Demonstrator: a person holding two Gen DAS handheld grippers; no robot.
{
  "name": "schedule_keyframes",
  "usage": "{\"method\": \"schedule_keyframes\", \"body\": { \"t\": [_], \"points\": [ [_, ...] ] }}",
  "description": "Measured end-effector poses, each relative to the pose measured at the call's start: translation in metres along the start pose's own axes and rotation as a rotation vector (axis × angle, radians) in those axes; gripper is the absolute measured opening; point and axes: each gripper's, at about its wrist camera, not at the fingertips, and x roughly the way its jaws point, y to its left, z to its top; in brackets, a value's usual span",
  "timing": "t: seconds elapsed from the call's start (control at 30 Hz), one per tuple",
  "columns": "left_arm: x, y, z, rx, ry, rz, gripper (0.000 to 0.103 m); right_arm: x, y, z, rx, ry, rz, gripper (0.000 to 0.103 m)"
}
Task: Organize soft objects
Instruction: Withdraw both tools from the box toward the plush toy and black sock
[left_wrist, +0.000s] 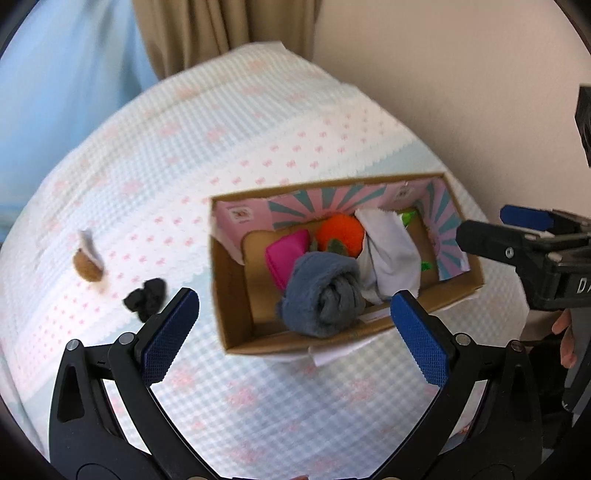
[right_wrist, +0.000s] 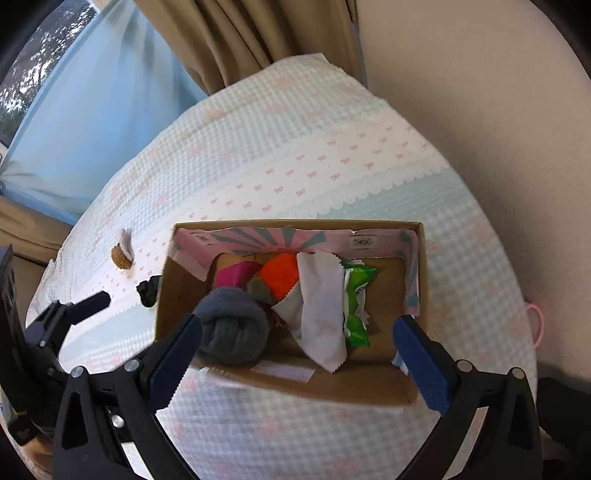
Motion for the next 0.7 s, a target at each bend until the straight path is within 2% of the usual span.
{"method": "schedule_keyframes", "body": {
  "t": [0.4,0.57,0.7],
  "points": [
    [-0.142,0.052,-0.032,-0.059,-0.184,0.016,0.103,-0.116,0.084,-0.035,-0.066,-0.211,-0.077,0.103],
    [-0.186,0.083,-0.056,-0.071,-0.238,0.034,0.103,-0.152,0.126,-0.053,-0.058,-0.309,-0.097,0.103],
    [-0.211,0.117,-0.076,-0.089,-0.262,0.051,0.103,-0.166,0.163,-0.067,-0.057,-0.351,-0.088,0.103]
  ]
}}
